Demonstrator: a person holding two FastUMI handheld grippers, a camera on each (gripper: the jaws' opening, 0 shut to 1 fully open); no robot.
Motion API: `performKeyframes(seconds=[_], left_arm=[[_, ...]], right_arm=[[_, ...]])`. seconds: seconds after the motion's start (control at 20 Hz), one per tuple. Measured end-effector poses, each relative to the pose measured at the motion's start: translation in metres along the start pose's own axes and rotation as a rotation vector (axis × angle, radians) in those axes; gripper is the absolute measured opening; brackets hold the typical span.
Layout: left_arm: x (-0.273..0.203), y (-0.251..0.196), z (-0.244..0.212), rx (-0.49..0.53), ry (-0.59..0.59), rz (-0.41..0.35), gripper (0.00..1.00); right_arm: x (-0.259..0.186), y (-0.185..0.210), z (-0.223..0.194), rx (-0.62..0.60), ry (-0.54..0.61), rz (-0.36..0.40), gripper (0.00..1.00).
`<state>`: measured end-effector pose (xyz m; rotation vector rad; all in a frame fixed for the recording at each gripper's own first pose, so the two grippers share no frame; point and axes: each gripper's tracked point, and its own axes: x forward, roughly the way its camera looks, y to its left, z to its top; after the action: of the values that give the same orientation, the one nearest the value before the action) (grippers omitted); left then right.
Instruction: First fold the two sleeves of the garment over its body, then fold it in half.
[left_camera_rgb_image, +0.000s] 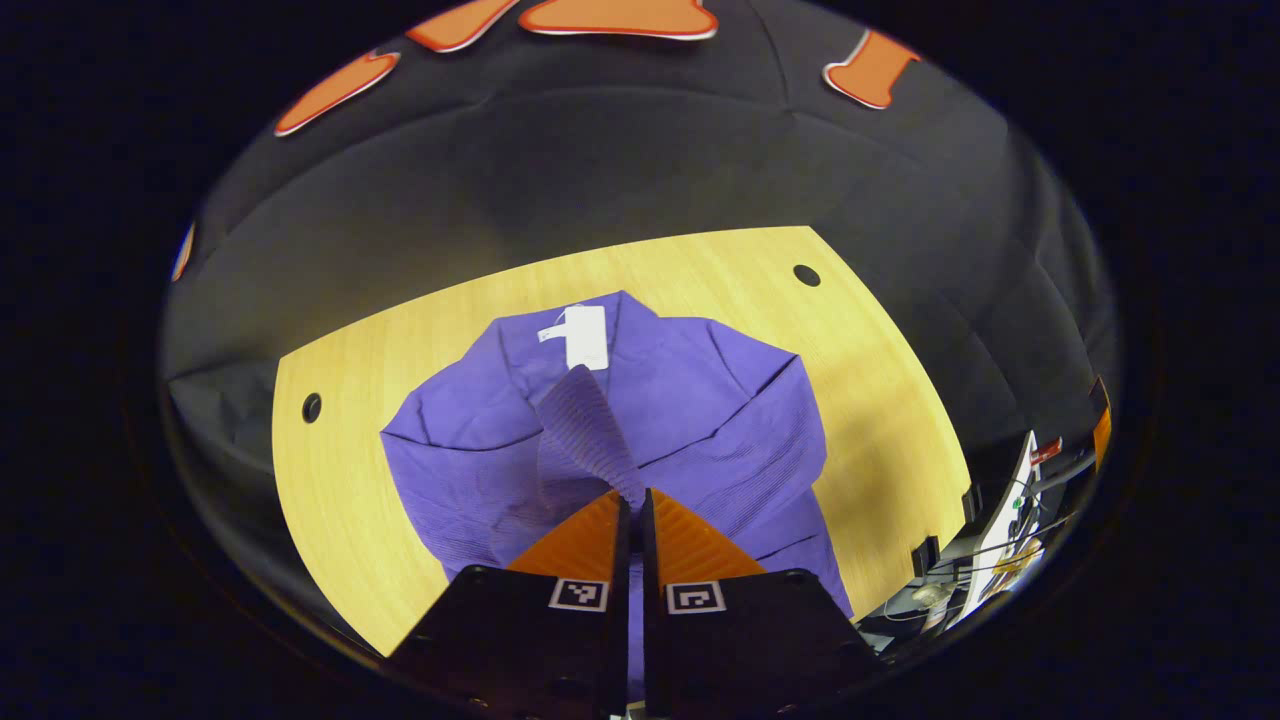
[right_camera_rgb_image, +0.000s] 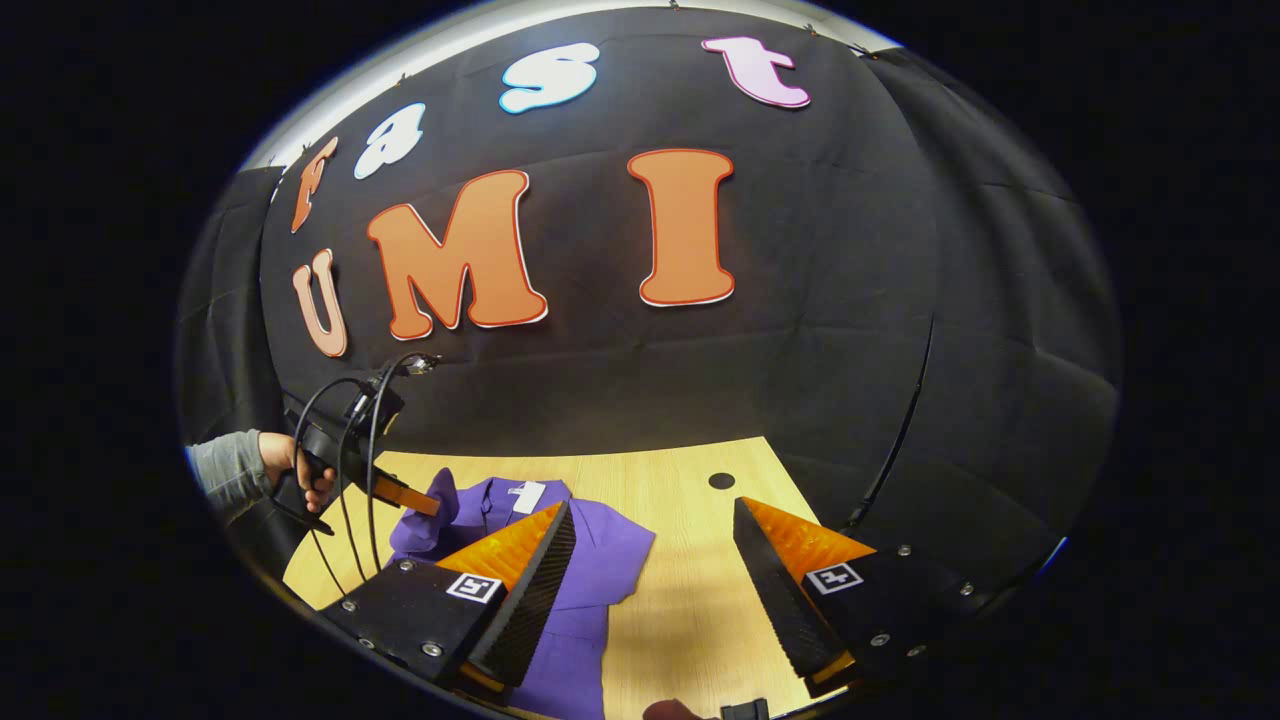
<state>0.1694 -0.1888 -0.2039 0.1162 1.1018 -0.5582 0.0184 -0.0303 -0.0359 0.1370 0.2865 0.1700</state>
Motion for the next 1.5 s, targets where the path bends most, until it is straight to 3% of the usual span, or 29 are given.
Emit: performKeyframes(seconds=[0.45, 0.5, 0.55, 0.65, 0.8, 1.1, 1.5], left_arm=[[0.055, -0.045, 0.014, 0.094, 0.016, 0.006, 0.07], [0.057, -0.051, 0.017, 0.093, -0.007, -0.011, 0.11], [0.058, -0.053, 0.020, 0.093, -0.034, -0.020, 0.19], [0.050, -0.052, 0.020, 0.109, -0.091, -0.016, 0.51], [0.025, -0.028, 0.011, 0.147, -0.191, 0.072, 0.99], [-0.064, 0.022, -0.010, 0.057, -0.439, 0.211, 1.00], [-0.205, 0.062, -0.087, -0.103, -0.760, 0.453, 1.00]], right_arm=[[0.000, -0.021, -0.014, 0.027, 0.024, -0.013, 0.94], [0.002, -0.020, -0.016, 0.030, 0.028, -0.008, 0.94], [0.003, -0.019, -0.017, 0.030, 0.033, -0.005, 0.94], [0.007, -0.014, -0.021, 0.025, 0.045, 0.005, 0.94], [0.016, -0.002, -0.021, 0.016, 0.054, 0.026, 0.94], [0.035, 0.033, -0.018, -0.015, 0.022, 0.061, 0.95], [0.029, 0.082, -0.013, -0.119, -0.101, 0.137, 0.95]])
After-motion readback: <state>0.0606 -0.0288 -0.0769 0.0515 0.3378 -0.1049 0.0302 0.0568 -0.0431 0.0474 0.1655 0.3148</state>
